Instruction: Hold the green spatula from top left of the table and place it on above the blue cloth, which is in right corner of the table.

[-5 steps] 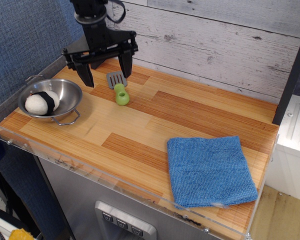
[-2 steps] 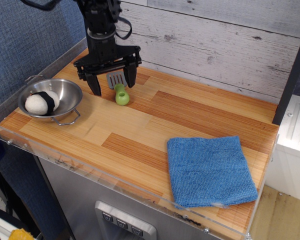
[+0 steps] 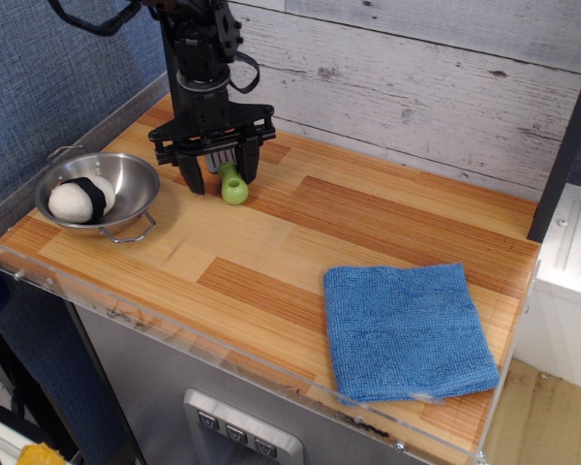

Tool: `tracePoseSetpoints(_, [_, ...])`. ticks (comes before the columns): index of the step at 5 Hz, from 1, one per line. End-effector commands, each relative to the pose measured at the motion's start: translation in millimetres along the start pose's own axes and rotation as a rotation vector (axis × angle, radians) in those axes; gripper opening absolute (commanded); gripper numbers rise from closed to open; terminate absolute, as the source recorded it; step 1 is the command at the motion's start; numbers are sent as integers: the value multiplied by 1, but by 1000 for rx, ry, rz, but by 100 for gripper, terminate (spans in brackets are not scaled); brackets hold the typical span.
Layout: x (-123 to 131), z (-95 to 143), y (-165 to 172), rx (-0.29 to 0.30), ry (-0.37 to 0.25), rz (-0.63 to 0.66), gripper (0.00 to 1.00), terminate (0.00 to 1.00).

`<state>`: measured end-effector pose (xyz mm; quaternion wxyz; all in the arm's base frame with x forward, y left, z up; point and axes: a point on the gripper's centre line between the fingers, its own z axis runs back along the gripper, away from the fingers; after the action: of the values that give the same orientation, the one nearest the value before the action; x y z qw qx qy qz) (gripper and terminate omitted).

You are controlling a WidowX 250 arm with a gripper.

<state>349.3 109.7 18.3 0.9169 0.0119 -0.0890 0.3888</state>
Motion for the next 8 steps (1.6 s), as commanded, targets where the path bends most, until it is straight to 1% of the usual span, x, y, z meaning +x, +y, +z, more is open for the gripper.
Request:
tracePoseSetpoints(1, [-5, 16, -1, -5, -64, -16, 0, 0])
tracePoseSetpoints(2, [-9, 21, -2, -4, -70, -26, 0, 0])
tracePoseSetpoints(3, [-7, 34, 3, -6, -92, -9, 0, 0])
tracePoseSetpoints(4, [-4, 62, 8, -5, -132, 12, 0, 0])
tracePoseSetpoints(5, [-5, 93, 4, -43, -175, 11, 0, 0])
tracePoseSetpoints(6, [-23, 120, -8, -85, -203, -32, 0, 0])
tracePoseSetpoints(7, [-53, 138, -22, -105, -215, -103, 0, 0])
tracePoseSetpoints(8, [-88, 146, -38, -129, -210, -185, 0, 0])
